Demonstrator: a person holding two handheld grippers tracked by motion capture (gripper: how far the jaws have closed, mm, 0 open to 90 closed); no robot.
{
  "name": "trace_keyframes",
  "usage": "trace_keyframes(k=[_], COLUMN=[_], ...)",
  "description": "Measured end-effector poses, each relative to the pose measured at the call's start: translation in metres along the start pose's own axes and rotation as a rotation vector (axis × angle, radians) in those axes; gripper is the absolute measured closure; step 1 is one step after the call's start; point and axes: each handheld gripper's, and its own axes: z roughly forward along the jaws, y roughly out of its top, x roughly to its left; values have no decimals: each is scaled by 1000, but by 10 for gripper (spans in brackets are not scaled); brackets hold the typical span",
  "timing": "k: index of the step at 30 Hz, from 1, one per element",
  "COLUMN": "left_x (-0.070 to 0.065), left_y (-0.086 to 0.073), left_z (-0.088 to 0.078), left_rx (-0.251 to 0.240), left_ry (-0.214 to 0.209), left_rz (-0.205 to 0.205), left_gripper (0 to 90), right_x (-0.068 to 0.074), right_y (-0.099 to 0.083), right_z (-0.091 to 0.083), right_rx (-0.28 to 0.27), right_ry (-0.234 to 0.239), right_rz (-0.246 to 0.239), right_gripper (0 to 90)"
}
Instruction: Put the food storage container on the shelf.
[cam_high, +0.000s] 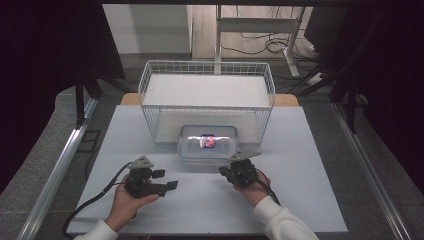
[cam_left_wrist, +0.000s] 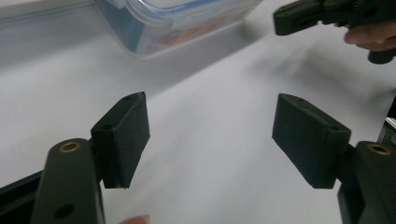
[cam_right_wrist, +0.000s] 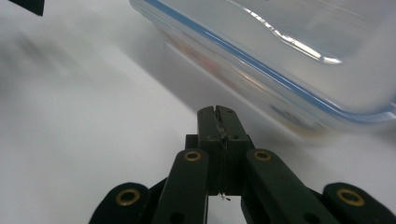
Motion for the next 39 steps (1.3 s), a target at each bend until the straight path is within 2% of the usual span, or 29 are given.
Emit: trace_keyframes(k=[4,7,13,15,17,25,27,31,36,39], left_x=[-3,-4,-2,-2,-2,-2,-2,-2,-2,-2], left_y=[-2,-5,-6,-6,-6,-6,-6,-5,-5,-5], left_z=[-2,-4,-5,-6,-5,-6,-6,-8,-8,-8], left_rx=[1,6,-1,-1,4,-5,-5,-9,-3,0], left_ry=[2,7,5,2,3,-23,-22,-22,-20,-19], left_rz=[4,15,12,14,17,4,5,7,11,7], left_gripper=[272,272,272,272,271,271,270,270,269,269], right_x=[4,4,3,3,4,8,7,2,2,1], right_y=[6,9,14,14,14,17,18,21,25,27], right_z=[16,25,39,44,48,54,54,54,56,58], right_rx=[15,26,39,45,47,34,29,3,-1,0], right_ry=[6,17,-25,-22,-40,-47,-38,-54,-47,-48], right_rz=[-7,30,22,31,15,17,50,75,73,94], right_gripper=[887,887,888,888,888,888,889,888,888,888])
